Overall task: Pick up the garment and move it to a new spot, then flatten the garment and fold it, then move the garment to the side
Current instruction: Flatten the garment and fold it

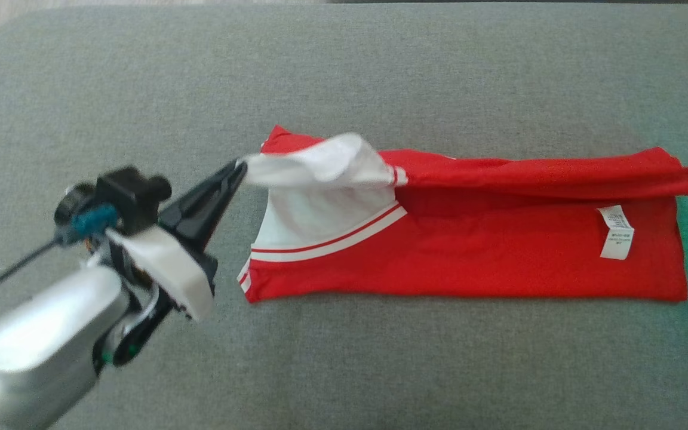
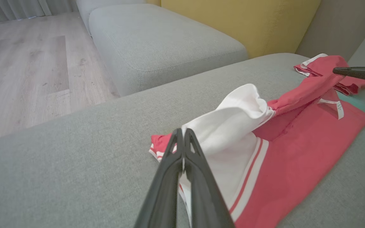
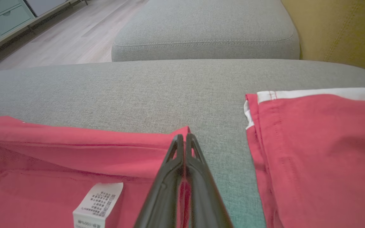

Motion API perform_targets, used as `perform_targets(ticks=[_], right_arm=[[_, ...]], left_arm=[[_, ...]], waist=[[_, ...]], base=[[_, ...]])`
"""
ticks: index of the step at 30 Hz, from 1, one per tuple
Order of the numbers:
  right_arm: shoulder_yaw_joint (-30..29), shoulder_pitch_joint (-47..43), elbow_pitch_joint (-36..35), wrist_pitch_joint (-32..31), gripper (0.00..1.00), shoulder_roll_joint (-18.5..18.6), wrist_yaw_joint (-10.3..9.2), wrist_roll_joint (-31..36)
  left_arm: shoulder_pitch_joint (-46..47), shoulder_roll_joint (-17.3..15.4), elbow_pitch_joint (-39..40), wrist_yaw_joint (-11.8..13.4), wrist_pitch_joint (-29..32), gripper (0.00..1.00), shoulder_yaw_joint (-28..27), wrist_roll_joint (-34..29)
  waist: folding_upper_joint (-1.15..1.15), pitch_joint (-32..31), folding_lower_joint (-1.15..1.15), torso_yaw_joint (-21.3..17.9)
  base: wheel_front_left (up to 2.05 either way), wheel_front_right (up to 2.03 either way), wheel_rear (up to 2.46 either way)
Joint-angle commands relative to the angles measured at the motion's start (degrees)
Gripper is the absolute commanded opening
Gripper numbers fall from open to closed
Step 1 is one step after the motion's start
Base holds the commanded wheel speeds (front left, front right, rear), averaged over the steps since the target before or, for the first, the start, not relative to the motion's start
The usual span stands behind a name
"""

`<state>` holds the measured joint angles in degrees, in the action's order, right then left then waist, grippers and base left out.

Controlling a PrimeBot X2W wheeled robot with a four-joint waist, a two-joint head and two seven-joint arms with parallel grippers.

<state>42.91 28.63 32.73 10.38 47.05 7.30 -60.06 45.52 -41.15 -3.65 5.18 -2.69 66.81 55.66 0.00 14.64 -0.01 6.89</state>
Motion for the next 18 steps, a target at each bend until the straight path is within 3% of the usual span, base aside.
perform_targets(ticks=[1, 10, 11, 12, 13, 14, 15, 18], right_arm=[[-0.7, -1.7, -0.8, 1.0, 0.00, 2.3, 0.19, 0.3], [-4.4, -7.3, -1.8, 2.6, 0.00, -0.4, 0.19, 2.0], [-4.9, -7.8, -2.0, 2.7, 0.03, -0.6, 0.19, 2.1], [-5.3, -8.4, -2.1, 2.7, 0.29, -0.8, 0.19, 2.4], [-5.7, -8.9, -2.2, 2.6, 0.91, -1.0, 0.19, 2.7], [-6.5, -9.3, -1.9, 2.7, 1.00, -1.2, 0.19, 3.1], [-7.4, -9.8, -1.6, 2.9, 1.00, -1.5, 0.19, 3.6], [-11.1, -12.5, -1.7, 3.7, 1.00, -3.6, 0.19, 5.2]], left_arm=[[0.8, -3.0, 1.7, 0.8, -0.8, 0.00, -2.5, 0.5], [-6.0, -4.8, 6.5, 5.4, -3.1, 0.00, -1.2, 0.9], [-6.5, -4.5, 6.4, 5.7, -3.4, 0.00, -1.0, 0.7], [-6.9, -4.1, 6.2, 6.0, -3.8, 0.00, -0.9, 0.7], [-7.4, -3.6, 5.9, 6.1, -4.5, 0.17, -1.0, 1.0], [-8.0, -2.9, 5.5, 6.3, -5.3, 0.43, -1.3, 1.6], [-8.4, -2.3, 4.9, 6.4, -6.1, 1.00, -1.4, 1.7], [-10.8, 0.3, 2.2, 8.4, -9.6, 1.00, -2.2, 1.5]], waist=[[0.00, -0.1, 0.01, -0.1], [0.00, -0.1, 0.01, -0.5], [0.00, -0.1, 0.01, -0.5], [0.00, -0.1, 0.01, -0.5], [0.00, -0.1, 0.01, -0.5], [0.00, -0.2, 0.01, -0.5], [0.00, -0.4, 0.01, -0.5], [0.00, -1.9, 0.01, -0.9]], base=[[0.00, 0.00, 0.00], [0.00, 0.00, 0.00], [0.00, 0.00, 0.00], [0.00, 0.00, 0.00], [0.00, 0.00, 0.00], [0.00, 0.00, 0.00], [0.00, 0.00, 0.00], [0.00, 0.00, 0.00]])
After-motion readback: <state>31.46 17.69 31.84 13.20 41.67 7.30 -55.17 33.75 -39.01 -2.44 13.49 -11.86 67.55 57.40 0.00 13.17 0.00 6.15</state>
